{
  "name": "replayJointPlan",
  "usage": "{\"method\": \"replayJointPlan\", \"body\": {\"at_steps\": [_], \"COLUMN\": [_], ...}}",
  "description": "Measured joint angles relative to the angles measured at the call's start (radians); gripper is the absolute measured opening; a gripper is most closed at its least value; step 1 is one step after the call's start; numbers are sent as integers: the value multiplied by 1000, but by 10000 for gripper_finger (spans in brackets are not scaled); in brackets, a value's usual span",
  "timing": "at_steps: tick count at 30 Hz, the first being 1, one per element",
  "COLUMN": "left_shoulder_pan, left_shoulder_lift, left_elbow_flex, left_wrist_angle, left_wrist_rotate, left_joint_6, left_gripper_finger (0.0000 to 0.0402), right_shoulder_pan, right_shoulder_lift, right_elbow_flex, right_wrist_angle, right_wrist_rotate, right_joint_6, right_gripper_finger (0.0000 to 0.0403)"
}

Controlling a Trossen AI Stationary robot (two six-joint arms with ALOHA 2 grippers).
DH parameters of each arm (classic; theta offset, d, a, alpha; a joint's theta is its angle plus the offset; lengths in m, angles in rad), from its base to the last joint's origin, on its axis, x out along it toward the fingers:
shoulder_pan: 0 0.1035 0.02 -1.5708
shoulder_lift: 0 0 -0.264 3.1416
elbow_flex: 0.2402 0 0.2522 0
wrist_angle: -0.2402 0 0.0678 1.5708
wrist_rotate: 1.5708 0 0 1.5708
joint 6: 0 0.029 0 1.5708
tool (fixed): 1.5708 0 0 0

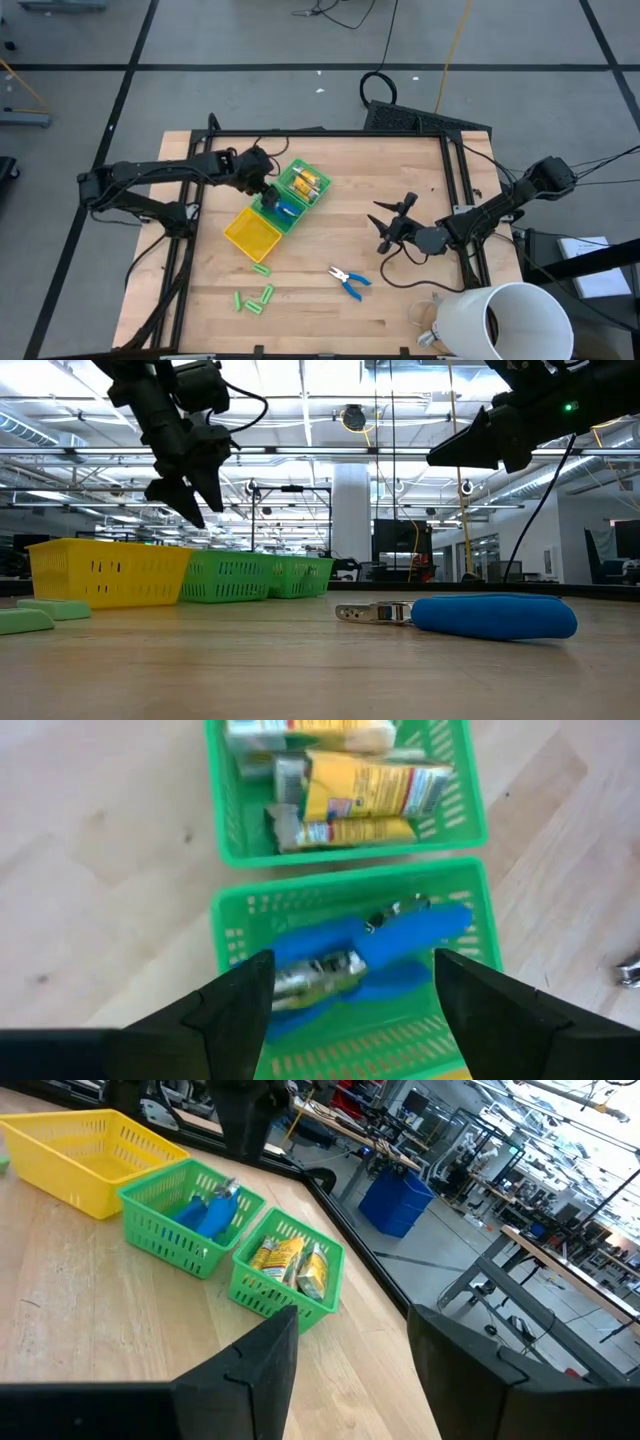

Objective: Pick & Place School Supplies
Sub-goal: Put the blue hole puncher into the bottom green bin

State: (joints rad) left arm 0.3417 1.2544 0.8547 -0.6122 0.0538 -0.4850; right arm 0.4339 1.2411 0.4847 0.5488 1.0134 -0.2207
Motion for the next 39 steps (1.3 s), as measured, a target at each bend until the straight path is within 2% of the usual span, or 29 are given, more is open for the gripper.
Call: {"method": "replayJointPlan", "body": {"at_steps": [6,11,19,23,29,33,39], "left_shoulder_pan": [51,74,2,-26,-28,-27,-30], "left_shoulder_lift": [-78,-150,-229,-253,-264,-261,-260], "left_elbow_flex": [0,1,-5,-66,-255,-372,-481], "left_wrist_angle": [3,10,126,320,661,907,1156], "left_wrist_rotate": [-1,-2,24,91,289,303,305], "left_joint_6": [70,42,234,336,460,475,502], "left_gripper_finger": [278,278,278,278,278,278,278], "right_shoulder_pan": [0,0,0,19,111,149,171], "right_shoulder_lift": [0,0,0,27,140,266,408], "right_elbow_flex": [0,0,0,0,80,184,232], "right_wrist_angle": [-1,-4,-45,-79,-178,-288,-301], "right_wrist_rotate": [-20,-83,-286,-362,-362,-363,-367], "right_joint_6": [0,0,84,215,368,473,525], "right_gripper_finger": [180,180,180,180,180,180,180]}}
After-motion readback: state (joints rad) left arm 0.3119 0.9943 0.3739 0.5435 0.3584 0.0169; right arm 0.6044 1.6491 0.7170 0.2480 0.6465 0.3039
